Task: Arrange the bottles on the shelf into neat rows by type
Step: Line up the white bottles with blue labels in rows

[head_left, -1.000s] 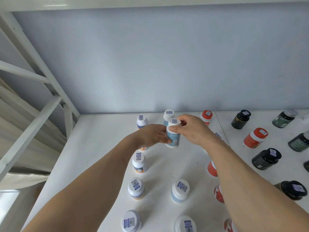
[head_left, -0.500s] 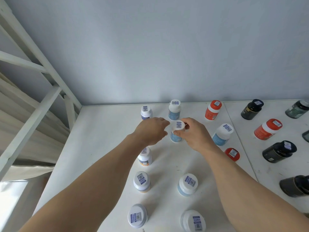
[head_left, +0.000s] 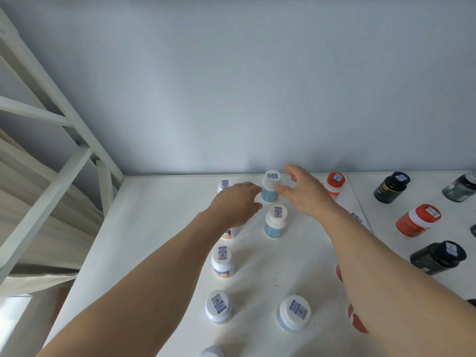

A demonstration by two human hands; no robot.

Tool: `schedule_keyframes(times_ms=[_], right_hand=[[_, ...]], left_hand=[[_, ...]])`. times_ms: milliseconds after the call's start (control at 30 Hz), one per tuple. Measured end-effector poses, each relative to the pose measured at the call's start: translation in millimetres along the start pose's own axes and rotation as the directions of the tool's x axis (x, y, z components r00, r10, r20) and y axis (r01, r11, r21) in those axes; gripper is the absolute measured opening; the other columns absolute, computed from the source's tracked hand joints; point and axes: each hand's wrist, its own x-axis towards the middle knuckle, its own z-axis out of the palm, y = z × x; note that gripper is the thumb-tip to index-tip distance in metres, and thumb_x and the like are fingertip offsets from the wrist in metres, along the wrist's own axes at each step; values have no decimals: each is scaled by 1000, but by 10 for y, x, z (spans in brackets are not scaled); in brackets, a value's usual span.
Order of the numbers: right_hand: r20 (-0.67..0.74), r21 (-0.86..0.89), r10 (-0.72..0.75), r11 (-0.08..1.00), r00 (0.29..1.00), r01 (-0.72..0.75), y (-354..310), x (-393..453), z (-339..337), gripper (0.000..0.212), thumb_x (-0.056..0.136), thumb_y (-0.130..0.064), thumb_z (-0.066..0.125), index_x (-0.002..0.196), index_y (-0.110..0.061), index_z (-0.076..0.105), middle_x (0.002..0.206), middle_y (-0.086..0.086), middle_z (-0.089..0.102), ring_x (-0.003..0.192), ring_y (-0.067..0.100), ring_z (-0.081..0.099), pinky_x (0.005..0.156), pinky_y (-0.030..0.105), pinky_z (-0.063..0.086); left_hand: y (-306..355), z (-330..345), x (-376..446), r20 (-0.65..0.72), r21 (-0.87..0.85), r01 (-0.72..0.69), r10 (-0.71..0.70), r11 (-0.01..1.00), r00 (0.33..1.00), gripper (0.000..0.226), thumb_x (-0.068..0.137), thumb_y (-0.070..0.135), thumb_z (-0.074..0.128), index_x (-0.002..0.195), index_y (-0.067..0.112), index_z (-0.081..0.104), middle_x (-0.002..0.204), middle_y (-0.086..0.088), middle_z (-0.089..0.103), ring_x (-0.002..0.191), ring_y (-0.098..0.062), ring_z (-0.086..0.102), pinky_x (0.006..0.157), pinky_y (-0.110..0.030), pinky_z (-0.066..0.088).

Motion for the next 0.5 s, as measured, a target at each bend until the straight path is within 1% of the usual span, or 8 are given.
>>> schedule_keyframes(times_ms=[67,133,200,300,367,433,500], right_hand=[[85,-30,-31,999,996,34,-24,148,7,64,89,-33,63,145,-26,33,149,-4,38,133,16,40,100,26,31],[169,-20,-46,999,984,50,-28,250,42,65,90,-26,63,147,-28,32,150,-4,36,133,17,40,101,25,31],[204,-21,-62,998,977,67,4,332,93,63,90,-23,62,146,-29,34,149,-3,39,130,18,43,101,26,34],[161,-20,-70,997,984,74,45,387,88,53,91,-23,61,140,-30,42,139,-1,51,120,20,51,95,27,37],[141,4,-74,997,987,74,45,368,49,50,91,-26,62,138,-30,44,135,-1,54,115,19,54,92,26,39],[126,24,-86,996,988,84,6,333,-45,52,90,-32,63,138,-31,45,133,-3,55,112,17,54,90,26,40],[110,50,-100,994,989,95,-60,310,-160,54,87,-36,65,137,-31,46,131,-4,57,111,14,55,90,26,41]], left_hand=[[-5,-11,43,1,-12,18,-18,1000,1000,49,98,34,49,144,22,41,147,5,44,131,-18,45,99,-33,41],[8,-17,81,9,-3,36,-36,999,999,48,98,34,50,144,22,41,146,4,45,130,-19,45,99,-33,42],[31,-29,118,13,6,56,-56,998,998,47,97,33,50,142,21,43,144,3,46,128,-19,46,97,-34,42],[72,-50,192,11,-23,73,-73,997,997,46,97,33,50,141,18,43,141,0,48,128,-20,46,97,-35,42],[107,-45,210,16,-71,87,-86,994,996,49,97,33,52,142,17,42,142,-1,48,130,-21,45,100,-34,39],[126,-59,246,16,-153,110,-108,982,994,54,95,34,56,144,17,40,144,-2,48,133,-21,43,104,-33,36],[106,-80,309,31,-290,150,-147,945,989,59,92,36,61,144,17,41,142,-3,51,131,-21,46,106,-33,37]])
